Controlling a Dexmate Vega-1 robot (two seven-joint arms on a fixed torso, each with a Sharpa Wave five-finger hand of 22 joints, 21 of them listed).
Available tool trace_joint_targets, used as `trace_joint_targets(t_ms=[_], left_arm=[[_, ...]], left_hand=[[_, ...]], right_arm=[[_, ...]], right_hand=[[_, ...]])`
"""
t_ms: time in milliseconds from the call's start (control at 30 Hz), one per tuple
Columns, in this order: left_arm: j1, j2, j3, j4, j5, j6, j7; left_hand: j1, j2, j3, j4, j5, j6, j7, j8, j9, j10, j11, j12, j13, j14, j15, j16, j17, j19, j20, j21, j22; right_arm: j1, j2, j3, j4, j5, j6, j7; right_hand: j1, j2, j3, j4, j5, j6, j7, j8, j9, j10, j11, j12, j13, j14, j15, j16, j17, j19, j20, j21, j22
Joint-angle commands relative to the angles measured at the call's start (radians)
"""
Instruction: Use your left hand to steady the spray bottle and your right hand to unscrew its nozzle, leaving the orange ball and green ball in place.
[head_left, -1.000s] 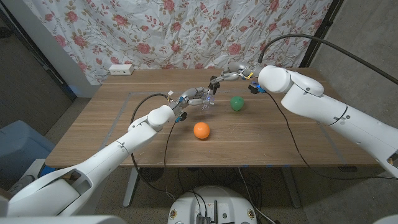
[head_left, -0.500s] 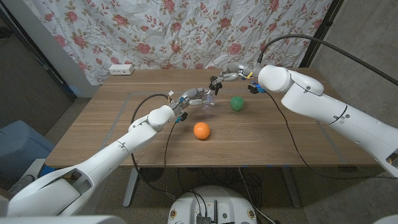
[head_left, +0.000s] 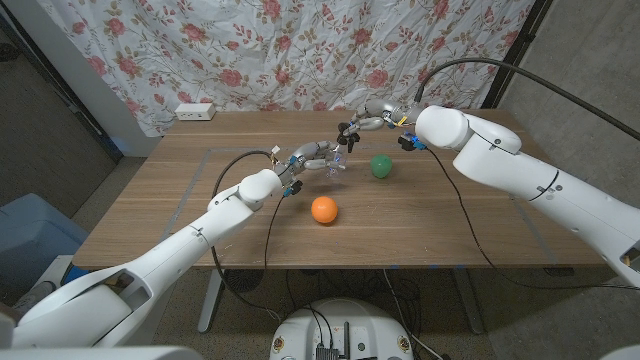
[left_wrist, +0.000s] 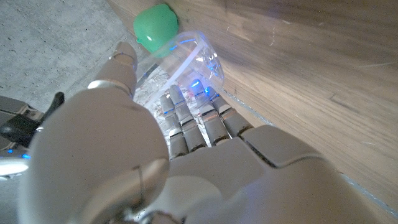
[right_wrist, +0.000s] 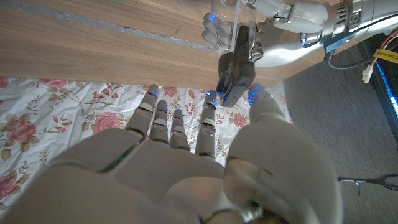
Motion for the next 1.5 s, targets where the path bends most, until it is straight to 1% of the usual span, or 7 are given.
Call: trace_joint_targets(t_ms=[33,267,700,1000,1100,1233,1500], left_arm=[[-0.018,-0.013,0.009,0.029,0.000,-0.014,-0.015],[-0.021,-0.014,0.011,0.031,-0.001,-0.014,-0.019],[-0.007,-0.012,0.010,0.014,-0.003,-0.002,-0.008],[-0.002,-0.008,0.009,0.003,-0.004,0.005,-0.006],[0.000,-0.007,0.007,-0.001,-0.005,0.006,-0.004],[0.002,-0.004,0.007,-0.004,-0.006,0.005,-0.005],[0.004,-0.003,0.005,-0.006,-0.008,0.003,-0.007]], left_hand=[[-0.058,0.102,0.024,0.015,0.006,0.007,0.001,0.033,0.002,0.042,-0.030,0.007,0.002,0.008,-0.129,-0.003,0.003,0.002,-0.043,-0.002,0.004],[-0.060,0.102,0.025,0.015,0.006,0.007,0.003,0.033,0.002,0.041,-0.031,0.006,0.002,0.008,-0.128,-0.004,0.002,0.002,-0.043,-0.002,0.004],[-0.061,0.102,0.025,0.014,0.005,0.007,0.000,0.034,0.001,0.043,-0.029,0.006,0.003,0.009,-0.128,-0.004,0.003,0.002,-0.043,-0.002,0.004],[-0.063,0.103,0.027,0.015,0.005,0.008,0.003,0.034,0.001,0.042,-0.028,0.004,0.004,0.011,-0.127,-0.005,0.003,0.002,-0.042,-0.002,0.004],[-0.063,0.103,0.027,0.014,0.005,0.008,0.003,0.035,0.001,0.043,-0.028,0.004,0.004,0.010,-0.128,-0.005,0.003,0.002,-0.042,-0.002,0.004],[-0.063,0.103,0.027,0.014,0.005,0.007,0.003,0.034,0.000,0.043,-0.028,0.003,0.004,0.010,-0.127,-0.005,0.003,0.002,-0.042,-0.001,0.004],[-0.066,0.105,0.028,0.015,0.005,0.004,0.004,0.034,0.000,0.042,-0.026,0.002,0.005,0.010,-0.125,-0.006,0.004,0.003,-0.040,-0.001,0.004]], right_arm=[[-0.015,0.002,0.012,0.003,0.014,0.026,-0.037],[-0.020,0.001,0.028,0.012,0.048,0.040,-0.030],[-0.044,-0.003,0.076,0.045,0.151,0.092,-0.036],[-0.047,-0.003,0.075,0.050,0.168,0.097,-0.059],[-0.050,-0.002,0.076,0.052,0.174,0.099,-0.067],[-0.068,0.006,0.085,0.055,0.180,0.112,-0.104],[-0.099,0.022,0.096,0.063,0.179,0.151,-0.172]], right_hand=[[0.031,0.003,0.019,-0.003,0.013,0.012,-0.021,0.008,0.006,0.000,-0.012,0.005,0.003,0.007,-0.007,-0.003,0.001,-0.005,-0.002,-0.002,0.002],[0.079,0.009,0.043,-0.008,0.024,0.015,-0.061,0.011,0.009,0.001,-0.023,0.005,0.003,0.012,-0.012,-0.001,-0.001,-0.008,-0.003,0.000,0.002],[0.177,0.022,0.091,-0.011,0.051,0.008,-0.102,0.014,0.016,-0.005,-0.041,0.003,0.003,0.003,-0.031,-0.002,-0.001,-0.009,-0.007,0.002,0.001],[0.256,0.036,0.121,-0.010,0.068,0.052,-0.171,0.039,0.026,0.000,-0.086,0.005,0.004,0.005,-0.061,0.008,0.007,0.009,-0.016,0.007,0.000],[0.290,0.036,0.130,-0.010,0.071,0.073,-0.201,0.051,0.031,0.007,-0.108,0.007,0.004,0.003,-0.072,0.011,0.011,0.016,-0.022,0.007,0.000],[0.345,0.039,0.142,-0.008,0.073,0.141,-0.202,0.083,0.039,0.030,-0.139,0.014,0.004,0.006,-0.096,0.022,0.021,0.018,-0.038,0.006,0.000],[0.370,0.030,0.126,0.003,0.068,0.245,-0.202,0.132,0.049,0.068,-0.167,0.023,0.004,0.025,-0.116,0.042,0.036,0.033,-0.050,0.009,0.000]])
